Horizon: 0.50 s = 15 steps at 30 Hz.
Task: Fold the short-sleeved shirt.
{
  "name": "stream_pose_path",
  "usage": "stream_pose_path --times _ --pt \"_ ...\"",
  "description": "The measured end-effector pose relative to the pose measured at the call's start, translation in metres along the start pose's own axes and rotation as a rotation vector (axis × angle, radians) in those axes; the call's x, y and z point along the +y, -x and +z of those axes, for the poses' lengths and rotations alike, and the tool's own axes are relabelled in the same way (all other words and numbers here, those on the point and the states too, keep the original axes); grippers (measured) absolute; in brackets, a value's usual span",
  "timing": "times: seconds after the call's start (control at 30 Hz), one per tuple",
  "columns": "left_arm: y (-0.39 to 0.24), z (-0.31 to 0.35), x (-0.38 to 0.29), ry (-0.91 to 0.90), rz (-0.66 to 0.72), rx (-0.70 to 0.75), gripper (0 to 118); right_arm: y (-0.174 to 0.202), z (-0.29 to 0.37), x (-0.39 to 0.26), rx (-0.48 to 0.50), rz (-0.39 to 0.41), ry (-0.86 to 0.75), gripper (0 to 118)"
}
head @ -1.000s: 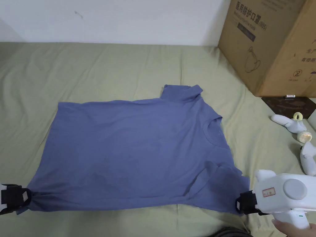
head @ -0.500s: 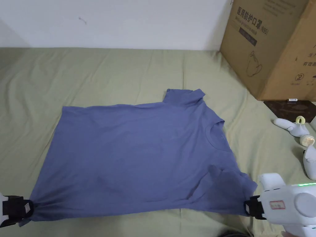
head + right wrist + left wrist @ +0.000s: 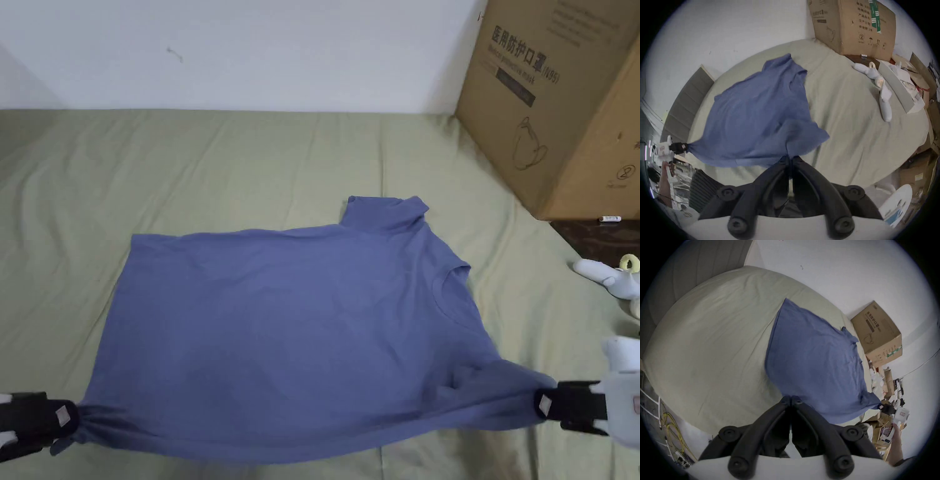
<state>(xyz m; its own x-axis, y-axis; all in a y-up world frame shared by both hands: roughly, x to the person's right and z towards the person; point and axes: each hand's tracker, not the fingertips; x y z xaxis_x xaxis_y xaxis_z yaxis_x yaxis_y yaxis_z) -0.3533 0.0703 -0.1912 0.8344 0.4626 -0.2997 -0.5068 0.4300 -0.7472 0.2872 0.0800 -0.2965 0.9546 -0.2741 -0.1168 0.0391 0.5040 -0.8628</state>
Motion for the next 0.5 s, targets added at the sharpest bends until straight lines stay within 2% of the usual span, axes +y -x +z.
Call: stream_pose_path --times 0.13,0.3,0.5 --pt "-0.013 -0.026 0.055 -0.017 0.004 -0.003 0 0.008 -0.021 0.063 0.030 -0.058 -0.046 2" --pt "-0.018 -0.086 0.120 0.021 0.014 0.041 0 0.016 -0.086 0.144 -0.003 -0.050 -0.052 2" --pt "0.002 -0.141 0.148 0.040 0.099 0.022 1 0.012 -0.163 0.180 -0.029 -0.100 -0.040 3"
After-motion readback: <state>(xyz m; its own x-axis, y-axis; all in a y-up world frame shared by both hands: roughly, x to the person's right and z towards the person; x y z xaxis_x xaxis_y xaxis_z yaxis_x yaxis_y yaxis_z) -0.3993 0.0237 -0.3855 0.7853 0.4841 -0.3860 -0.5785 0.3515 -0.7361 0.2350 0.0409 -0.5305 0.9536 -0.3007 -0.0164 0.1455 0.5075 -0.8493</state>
